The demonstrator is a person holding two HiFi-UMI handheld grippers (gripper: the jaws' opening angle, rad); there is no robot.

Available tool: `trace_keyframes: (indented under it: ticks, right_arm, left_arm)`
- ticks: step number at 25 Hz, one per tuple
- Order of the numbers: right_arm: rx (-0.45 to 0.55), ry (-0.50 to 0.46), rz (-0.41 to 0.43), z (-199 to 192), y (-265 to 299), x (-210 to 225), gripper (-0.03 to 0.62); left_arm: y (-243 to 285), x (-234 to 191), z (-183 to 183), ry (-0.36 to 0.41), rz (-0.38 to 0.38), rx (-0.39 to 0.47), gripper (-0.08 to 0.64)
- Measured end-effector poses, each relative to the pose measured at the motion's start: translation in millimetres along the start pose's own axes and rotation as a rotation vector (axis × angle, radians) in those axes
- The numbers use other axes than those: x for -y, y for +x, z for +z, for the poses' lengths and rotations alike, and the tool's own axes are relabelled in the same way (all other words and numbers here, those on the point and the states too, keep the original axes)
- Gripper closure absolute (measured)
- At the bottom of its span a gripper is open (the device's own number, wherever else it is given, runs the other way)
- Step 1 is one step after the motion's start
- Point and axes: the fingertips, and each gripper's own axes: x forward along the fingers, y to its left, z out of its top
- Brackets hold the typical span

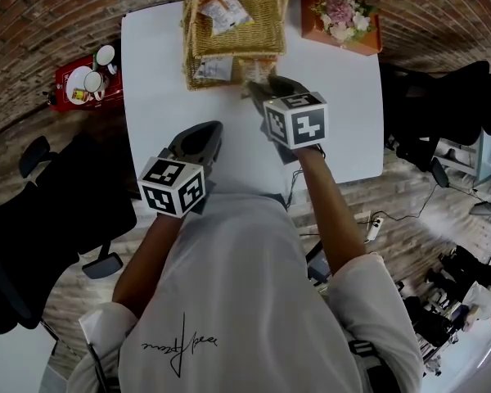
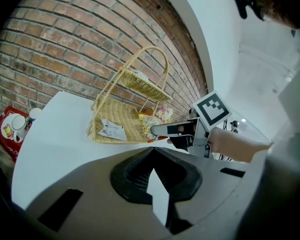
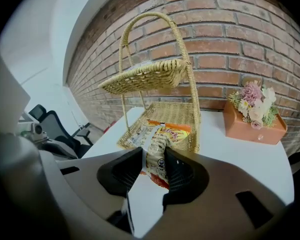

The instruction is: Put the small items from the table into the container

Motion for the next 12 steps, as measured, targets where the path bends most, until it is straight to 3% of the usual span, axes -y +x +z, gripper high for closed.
trace_keyframes:
  ticks: [12]
  right_arm:
    - [-0.009, 0.017, 0.011, 4.8, 19.2, 5.4, 0.445]
  left_arm:
    - [3.3, -8.8, -4.4, -0.021, 0.015, -0.021, 0.551]
